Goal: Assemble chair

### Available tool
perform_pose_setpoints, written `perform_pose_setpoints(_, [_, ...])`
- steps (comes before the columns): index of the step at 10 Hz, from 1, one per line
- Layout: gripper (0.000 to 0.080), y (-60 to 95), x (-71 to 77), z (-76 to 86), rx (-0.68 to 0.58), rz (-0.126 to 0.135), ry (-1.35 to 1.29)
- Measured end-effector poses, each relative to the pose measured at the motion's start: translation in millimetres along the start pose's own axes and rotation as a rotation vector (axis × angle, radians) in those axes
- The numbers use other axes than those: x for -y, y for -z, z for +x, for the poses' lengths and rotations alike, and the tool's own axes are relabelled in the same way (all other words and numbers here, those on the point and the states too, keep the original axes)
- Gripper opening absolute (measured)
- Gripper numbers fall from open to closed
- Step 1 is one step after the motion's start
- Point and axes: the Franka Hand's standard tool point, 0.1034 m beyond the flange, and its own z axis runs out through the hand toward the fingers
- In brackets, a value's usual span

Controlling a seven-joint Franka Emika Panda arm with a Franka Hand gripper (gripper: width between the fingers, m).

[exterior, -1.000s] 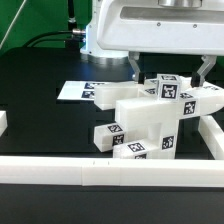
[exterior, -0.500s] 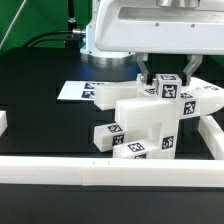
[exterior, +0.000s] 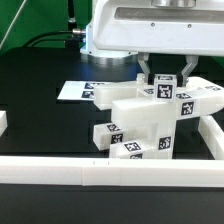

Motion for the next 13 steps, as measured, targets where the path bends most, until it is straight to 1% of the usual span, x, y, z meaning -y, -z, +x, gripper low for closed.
perform_pose_setpoints(2, [0.0284,0.6,-0.6,0.7,-0.022,0.022,-0.295])
perform_pose_setpoints(4, [0.0284,0.7,0.7,2.4,-0.034,0.029,-0.401])
perform_pose_setpoints(8, [0.0284,1.2,4.0,2.0,-0.021,0.052,-0.656])
perform_pose_setpoints(9, [0.0284,1.1,4.6,1.7,-0.014,0.06,-0.725])
perform_pose_setpoints(10, [0.0284,0.8,4.5,2.1,0.002,0.083,-0.837])
perform_pose_setpoints(11, [0.0284,0.4,5.2,2.2,0.014,0.096,-0.952])
perform_pose_setpoints(13, [0.0284,0.3,7.1,2.3,0.024,0.101,-1.094])
